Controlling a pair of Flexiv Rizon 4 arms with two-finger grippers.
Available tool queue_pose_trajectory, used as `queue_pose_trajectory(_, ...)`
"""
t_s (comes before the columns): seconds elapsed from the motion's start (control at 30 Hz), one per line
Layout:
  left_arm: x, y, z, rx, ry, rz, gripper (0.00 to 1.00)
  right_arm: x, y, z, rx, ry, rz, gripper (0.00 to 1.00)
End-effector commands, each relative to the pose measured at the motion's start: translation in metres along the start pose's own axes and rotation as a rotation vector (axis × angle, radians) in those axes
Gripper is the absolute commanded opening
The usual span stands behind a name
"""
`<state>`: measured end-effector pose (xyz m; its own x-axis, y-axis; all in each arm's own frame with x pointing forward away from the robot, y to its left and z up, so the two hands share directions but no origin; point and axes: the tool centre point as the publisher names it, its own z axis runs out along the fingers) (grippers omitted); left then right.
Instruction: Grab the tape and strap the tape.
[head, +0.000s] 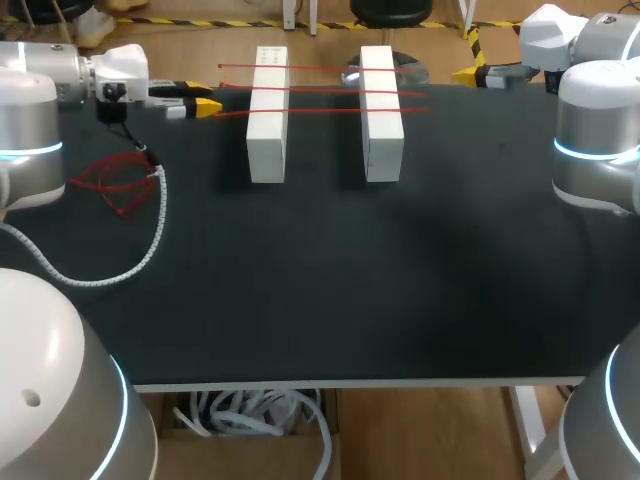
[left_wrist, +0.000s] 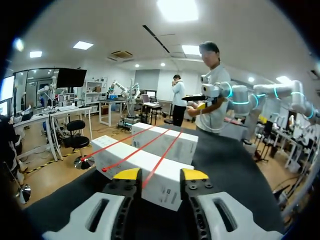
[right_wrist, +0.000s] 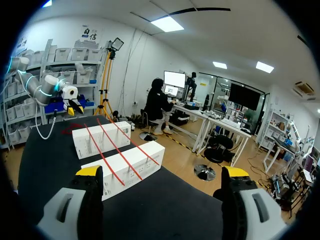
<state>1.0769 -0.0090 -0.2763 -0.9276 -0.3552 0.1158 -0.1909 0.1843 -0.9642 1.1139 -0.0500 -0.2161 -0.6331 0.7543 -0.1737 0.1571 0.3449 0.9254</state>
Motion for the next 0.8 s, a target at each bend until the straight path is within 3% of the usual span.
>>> queue_pose_trajectory(0.03,-0.012,0.004,0.01,0.014,0.056,0.003,0.37,0.0,0.0,0.0,0.0,0.0,0.0,1.0)
queue_pose_trajectory(0.07,-0.013,0.004,0.011,0.02,0.071,0.003,0.45,0.0,0.0,0.0,0.0,0.0,0.0,1.0)
queue_pose_trajectory(0.1,-0.015,0.004,0.012,0.027,0.077,0.006,0.36,0.0,0.0,0.0,0.0,0.0,0.0,1.0)
queue_pose_trajectory(0.13,-0.016,0.004,0.013,0.024,0.072,0.011,0.02,0.0,0.0,0.0,0.0,0.0,0.0,1.0)
queue_pose_trajectory(0.17,-0.017,0.004,0.014,0.025,0.074,0.012,0.13,0.0,0.0,0.0,0.0,0.0,0.0,1.0)
queue_pose_trajectory(0.2,-0.018,0.005,0.015,0.027,0.078,0.014,0.34,0.0,0.0,0.0,0.0,0.0,0.0,1.0)
queue_pose_trajectory(0.27,-0.021,0.006,0.017,0.032,0.079,0.004,0.31,0.0,0.0,0.0,0.0,0.0,0.0,1.0)
queue_pose_trajectory(0.37,-0.025,0.008,0.019,0.036,0.083,0.004,0.45,0.0,0.0,0.0,0.0,0.0,0.0,1.0)
queue_pose_trajectory(0.4,-0.025,0.008,0.019,0.042,0.099,0.0,0.47,0.0,0.0,0.0,0.0,0.0,0.0,1.0)
queue_pose_trajectory(0.43,-0.026,0.009,0.019,0.042,0.098,0.001,0.42,0.0,0.0,0.0,0.0,0.0,0.0,1.0)
queue_pose_trajectory(0.8,-0.033,0.018,0.022,0.064,0.091,-0.013,0.45,0.0,0.0,0.0,0.0,0.0,0.0,1.0)
